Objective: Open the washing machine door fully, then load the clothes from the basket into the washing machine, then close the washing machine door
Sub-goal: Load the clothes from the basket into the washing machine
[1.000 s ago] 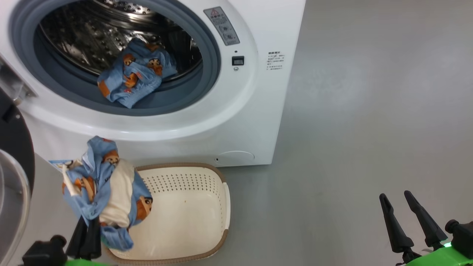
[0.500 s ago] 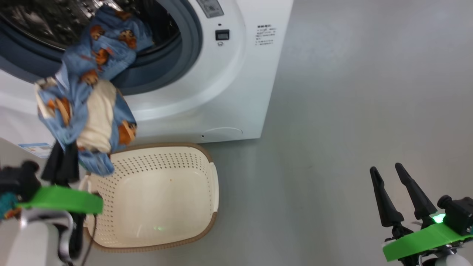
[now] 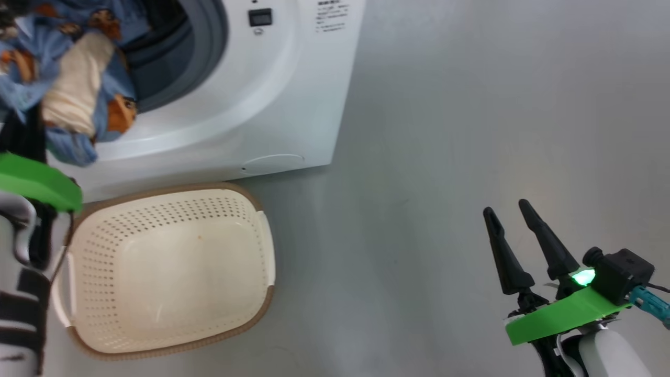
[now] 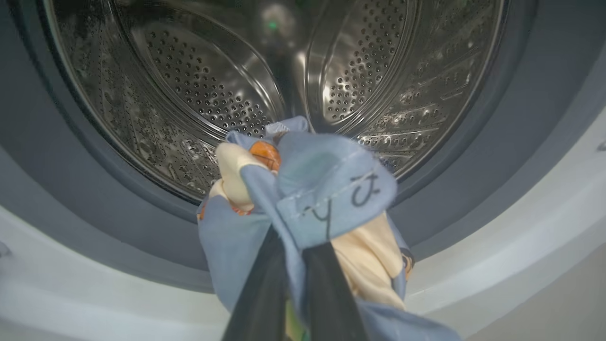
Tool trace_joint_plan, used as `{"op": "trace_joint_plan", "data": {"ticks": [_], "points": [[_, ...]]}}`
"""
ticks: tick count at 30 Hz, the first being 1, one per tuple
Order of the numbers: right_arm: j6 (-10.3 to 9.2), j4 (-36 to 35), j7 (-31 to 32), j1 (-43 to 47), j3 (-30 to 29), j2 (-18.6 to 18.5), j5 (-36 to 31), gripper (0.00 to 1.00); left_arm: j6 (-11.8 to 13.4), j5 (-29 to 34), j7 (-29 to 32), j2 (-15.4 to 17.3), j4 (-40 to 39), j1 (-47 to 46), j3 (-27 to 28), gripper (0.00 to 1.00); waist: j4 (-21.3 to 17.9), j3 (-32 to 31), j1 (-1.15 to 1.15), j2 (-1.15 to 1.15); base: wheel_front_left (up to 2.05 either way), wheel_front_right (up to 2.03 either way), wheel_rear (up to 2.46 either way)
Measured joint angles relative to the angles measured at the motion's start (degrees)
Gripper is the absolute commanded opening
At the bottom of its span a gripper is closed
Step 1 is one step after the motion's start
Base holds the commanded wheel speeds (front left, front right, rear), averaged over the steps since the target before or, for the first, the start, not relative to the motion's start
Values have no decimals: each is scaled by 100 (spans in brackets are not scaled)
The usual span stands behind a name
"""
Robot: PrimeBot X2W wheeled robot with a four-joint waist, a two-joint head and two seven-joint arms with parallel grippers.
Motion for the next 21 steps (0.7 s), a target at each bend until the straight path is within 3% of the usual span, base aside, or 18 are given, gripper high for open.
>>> {"op": "trace_joint_plan", "data": {"ticks": [13, 16, 21], "points": [[-1, -12, 0, -185, 187, 176, 0, 100, -1, 155, 0, 355, 1905, -1700, -242, 0, -552, 499, 0, 0, 0, 0, 0], [0, -24, 0, -267, 233, 200, 0, 100, 18, 156, 0, 442, 2094, -2045, -204, 0, -647, 606, 0, 0, 0, 0, 0], [0, -37, 0, -330, 313, 205, 0, 100, 266, 255, 0, 653, 1963, -2434, -22, 0, -789, 767, 0, 0, 0, 0, 0]]}}
